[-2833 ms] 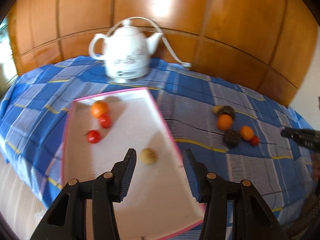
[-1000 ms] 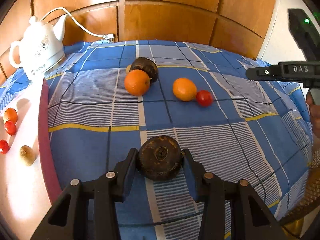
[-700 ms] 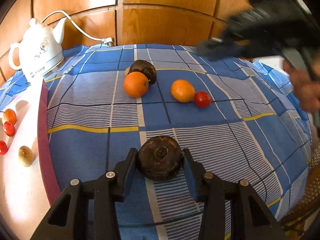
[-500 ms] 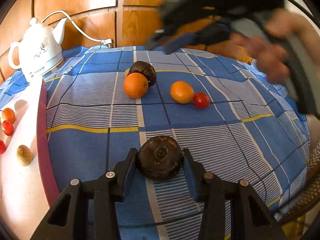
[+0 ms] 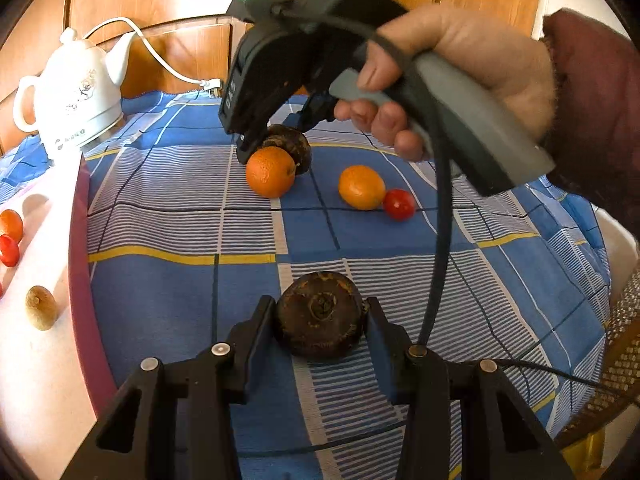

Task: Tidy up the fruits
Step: 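Carry the brown fruit into the tray with left while right grasps a tan fruit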

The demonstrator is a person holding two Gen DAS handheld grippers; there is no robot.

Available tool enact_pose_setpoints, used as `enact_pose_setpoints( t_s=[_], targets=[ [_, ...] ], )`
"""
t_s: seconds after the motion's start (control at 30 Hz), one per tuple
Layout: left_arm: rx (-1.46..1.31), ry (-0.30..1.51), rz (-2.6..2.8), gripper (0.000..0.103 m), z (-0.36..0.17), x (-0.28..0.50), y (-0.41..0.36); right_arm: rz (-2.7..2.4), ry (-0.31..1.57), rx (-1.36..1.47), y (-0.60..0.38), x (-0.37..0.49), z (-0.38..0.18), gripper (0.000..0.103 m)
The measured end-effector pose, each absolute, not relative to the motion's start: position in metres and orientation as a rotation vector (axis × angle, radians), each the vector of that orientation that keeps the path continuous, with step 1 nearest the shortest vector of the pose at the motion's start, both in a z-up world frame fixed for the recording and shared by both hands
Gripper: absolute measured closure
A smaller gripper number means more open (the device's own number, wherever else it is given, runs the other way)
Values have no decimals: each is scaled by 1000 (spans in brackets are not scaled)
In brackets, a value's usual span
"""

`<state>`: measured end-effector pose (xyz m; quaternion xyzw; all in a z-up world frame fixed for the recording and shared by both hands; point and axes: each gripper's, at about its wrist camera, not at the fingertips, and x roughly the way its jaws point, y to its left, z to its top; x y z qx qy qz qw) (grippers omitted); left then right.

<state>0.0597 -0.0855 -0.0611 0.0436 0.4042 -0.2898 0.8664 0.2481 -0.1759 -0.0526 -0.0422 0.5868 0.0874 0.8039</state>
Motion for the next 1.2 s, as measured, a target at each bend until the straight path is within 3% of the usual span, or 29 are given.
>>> enact_pose_setpoints(
  t_s=[0.1, 0.4, 0.6, 1.2],
  targets=[
    [88, 848, -607, 58, -61, 60, -85, 191, 1231, -55, -178, 246, -52, 79],
    [93, 845, -600, 58, -62, 60, -86, 145, 1068, 77, -214, 219, -11, 79],
    [99, 846, -595, 58, -61, 59, -87, 65, 1060, 51, -250, 185, -1, 79],
    [121, 850, -585, 58, -39, 49, -88, -42, 1148, 36, -318, 90, -54, 79]
  ],
)
